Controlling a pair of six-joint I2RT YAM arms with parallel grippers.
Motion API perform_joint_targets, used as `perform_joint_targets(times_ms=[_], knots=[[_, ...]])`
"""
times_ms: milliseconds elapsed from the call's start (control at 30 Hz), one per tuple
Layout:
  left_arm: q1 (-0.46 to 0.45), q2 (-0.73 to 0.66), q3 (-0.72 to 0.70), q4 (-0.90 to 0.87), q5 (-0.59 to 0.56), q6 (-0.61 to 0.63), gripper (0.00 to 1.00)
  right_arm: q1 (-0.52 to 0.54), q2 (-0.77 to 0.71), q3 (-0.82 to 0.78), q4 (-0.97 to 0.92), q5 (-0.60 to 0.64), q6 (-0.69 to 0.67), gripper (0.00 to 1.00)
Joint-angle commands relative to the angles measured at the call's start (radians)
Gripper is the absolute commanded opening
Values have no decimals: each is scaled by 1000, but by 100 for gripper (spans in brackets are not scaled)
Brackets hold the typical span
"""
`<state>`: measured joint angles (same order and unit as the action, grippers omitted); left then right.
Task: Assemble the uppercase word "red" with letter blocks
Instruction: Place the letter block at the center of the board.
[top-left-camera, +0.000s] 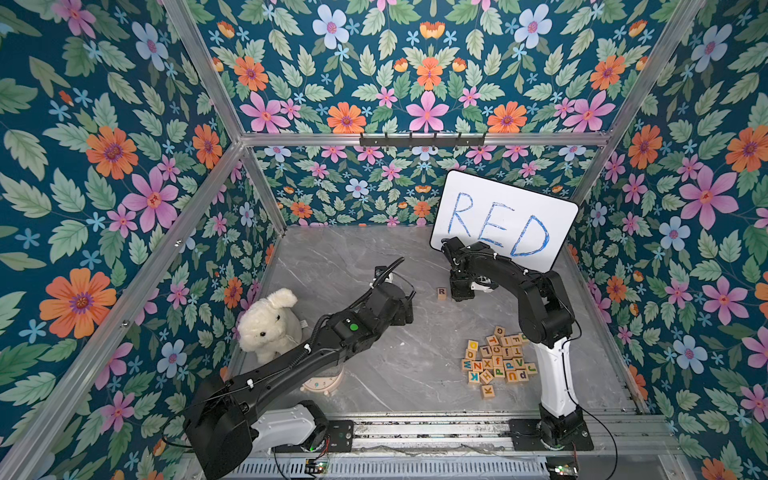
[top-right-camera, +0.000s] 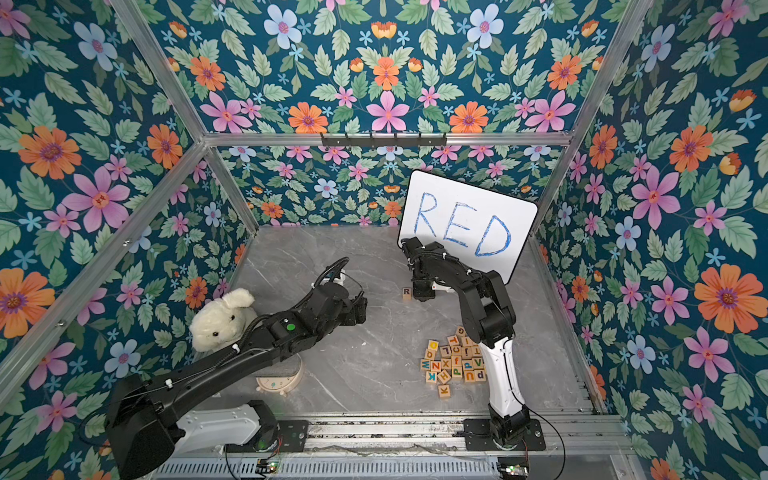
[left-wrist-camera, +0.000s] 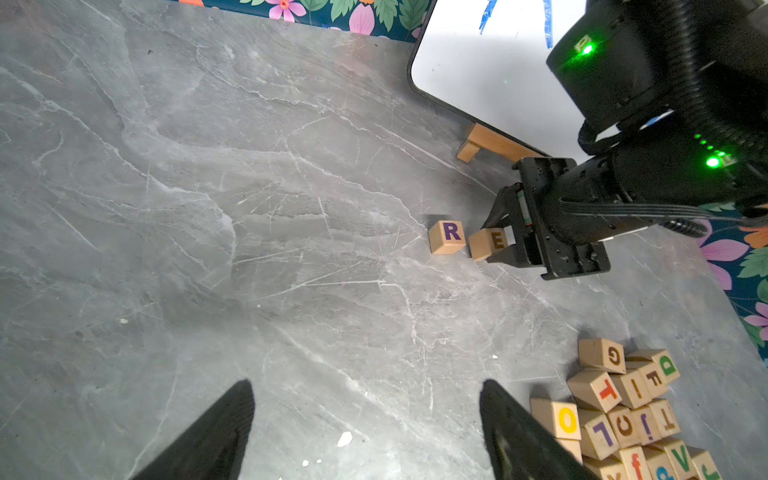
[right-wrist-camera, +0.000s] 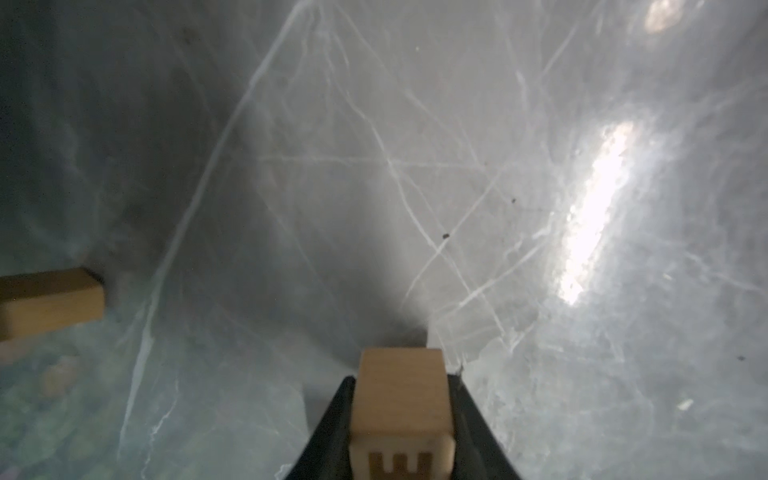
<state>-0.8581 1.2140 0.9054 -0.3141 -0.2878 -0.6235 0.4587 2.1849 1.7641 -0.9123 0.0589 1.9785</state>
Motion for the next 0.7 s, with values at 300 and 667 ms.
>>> perform_joint_targets(times_ms=[300, 667], knots=[[0, 7, -3, 5, 6, -13, 87, 10, 34, 1, 17, 2, 119, 30], [2, 2, -17, 26, 12, -18, 87, 17, 60, 3, 47, 8, 114, 43]])
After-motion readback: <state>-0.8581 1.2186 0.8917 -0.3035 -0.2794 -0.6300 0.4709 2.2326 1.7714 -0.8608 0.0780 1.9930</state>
